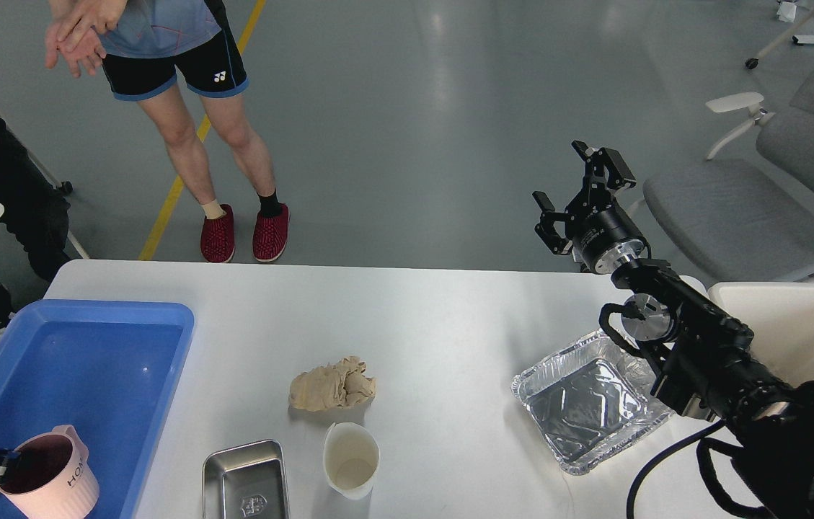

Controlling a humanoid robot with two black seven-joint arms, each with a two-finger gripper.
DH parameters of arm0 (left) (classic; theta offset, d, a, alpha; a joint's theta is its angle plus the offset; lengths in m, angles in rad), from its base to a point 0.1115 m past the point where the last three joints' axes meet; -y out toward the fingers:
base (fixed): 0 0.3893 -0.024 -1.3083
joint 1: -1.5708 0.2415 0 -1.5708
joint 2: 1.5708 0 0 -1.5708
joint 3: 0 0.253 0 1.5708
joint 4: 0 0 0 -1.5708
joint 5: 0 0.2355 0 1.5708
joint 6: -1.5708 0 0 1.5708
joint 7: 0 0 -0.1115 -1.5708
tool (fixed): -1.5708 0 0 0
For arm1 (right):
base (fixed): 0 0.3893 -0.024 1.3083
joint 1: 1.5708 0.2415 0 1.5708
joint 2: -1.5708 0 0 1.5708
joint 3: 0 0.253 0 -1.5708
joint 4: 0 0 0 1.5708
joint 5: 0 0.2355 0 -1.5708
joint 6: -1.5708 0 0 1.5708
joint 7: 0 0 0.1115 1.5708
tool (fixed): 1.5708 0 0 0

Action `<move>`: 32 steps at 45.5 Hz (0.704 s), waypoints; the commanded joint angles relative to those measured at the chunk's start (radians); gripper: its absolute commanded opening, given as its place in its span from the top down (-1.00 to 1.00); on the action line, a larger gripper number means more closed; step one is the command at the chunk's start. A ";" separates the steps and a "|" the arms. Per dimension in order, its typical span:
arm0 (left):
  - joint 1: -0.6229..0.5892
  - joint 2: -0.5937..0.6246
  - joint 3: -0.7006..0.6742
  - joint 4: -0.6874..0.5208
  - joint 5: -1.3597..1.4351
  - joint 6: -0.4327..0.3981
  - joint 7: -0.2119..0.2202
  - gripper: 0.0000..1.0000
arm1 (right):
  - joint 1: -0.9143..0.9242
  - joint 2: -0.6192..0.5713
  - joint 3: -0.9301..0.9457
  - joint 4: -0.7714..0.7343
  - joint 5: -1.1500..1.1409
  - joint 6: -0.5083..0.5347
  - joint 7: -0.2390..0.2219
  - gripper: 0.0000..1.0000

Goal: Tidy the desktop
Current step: 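Lower the pink mug into the tub's near corner and release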

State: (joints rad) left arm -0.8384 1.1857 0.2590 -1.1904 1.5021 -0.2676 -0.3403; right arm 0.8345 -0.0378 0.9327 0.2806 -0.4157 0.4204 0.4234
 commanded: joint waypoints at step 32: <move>0.021 0.008 -0.012 -0.014 0.030 0.088 -0.028 -0.29 | 0.002 -0.002 0.000 0.000 0.000 0.000 0.002 -1.00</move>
State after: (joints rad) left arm -0.8161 1.1903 0.2497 -1.1977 1.5343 -0.1785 -0.3570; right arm 0.8346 -0.0391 0.9326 0.2806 -0.4157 0.4203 0.4250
